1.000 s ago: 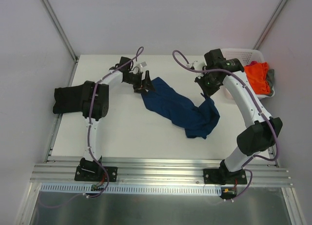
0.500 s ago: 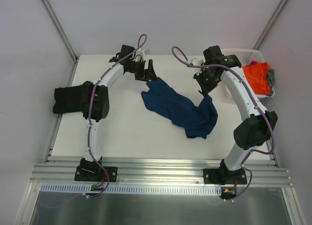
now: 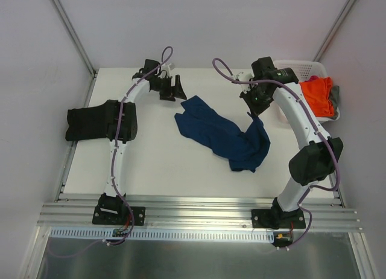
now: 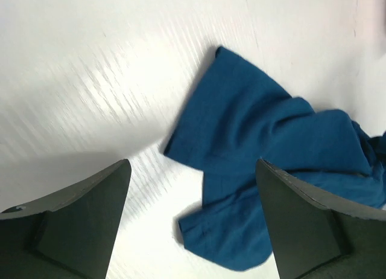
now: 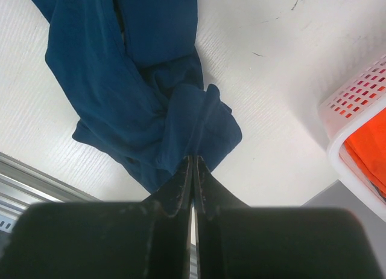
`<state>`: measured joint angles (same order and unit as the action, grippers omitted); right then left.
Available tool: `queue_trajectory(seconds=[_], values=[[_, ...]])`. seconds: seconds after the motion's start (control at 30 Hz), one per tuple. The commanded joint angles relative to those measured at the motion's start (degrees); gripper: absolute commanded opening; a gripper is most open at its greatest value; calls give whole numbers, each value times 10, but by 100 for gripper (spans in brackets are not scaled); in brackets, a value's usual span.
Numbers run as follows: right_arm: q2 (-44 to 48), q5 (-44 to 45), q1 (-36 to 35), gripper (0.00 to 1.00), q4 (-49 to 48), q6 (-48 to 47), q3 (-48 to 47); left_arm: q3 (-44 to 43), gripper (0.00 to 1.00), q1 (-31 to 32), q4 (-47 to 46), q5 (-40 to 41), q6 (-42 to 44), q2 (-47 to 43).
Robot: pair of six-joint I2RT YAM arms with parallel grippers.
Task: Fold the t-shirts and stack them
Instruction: Flatten out the tshirt
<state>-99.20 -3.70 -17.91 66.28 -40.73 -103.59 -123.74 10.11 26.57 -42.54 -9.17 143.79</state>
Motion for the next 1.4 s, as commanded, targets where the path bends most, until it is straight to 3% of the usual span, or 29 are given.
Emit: queue_trajectory(seconds=[0.0, 0.23, 0.6, 0.73, 0.77, 0.87, 1.37], values=[[-3, 9, 2, 1, 8, 1, -24, -39, 84, 2, -4, 4, 7, 12], [-13, 11, 2, 1, 3, 0, -30, -43, 76, 13, -10, 2, 37, 1], [-37, -10, 4, 1, -8, 0, -47, -30, 77, 40, 69, 154, 160, -33], [-42, -21, 10, 1, -6, 2, -50, -73, 68, 47, 115, 178, 179, -15], [-42, -23, 12, 1, -6, 4, -50, -76, 61, 48, 125, 184, 181, -14], [-43, -29, 17, 1, -6, 7, -52, -71, 58, 55, 138, 198, 188, -17], [-40, -40, 18, 1, -5, 13, -43, -169, 60, 94, 142, 198, 203, 59]])
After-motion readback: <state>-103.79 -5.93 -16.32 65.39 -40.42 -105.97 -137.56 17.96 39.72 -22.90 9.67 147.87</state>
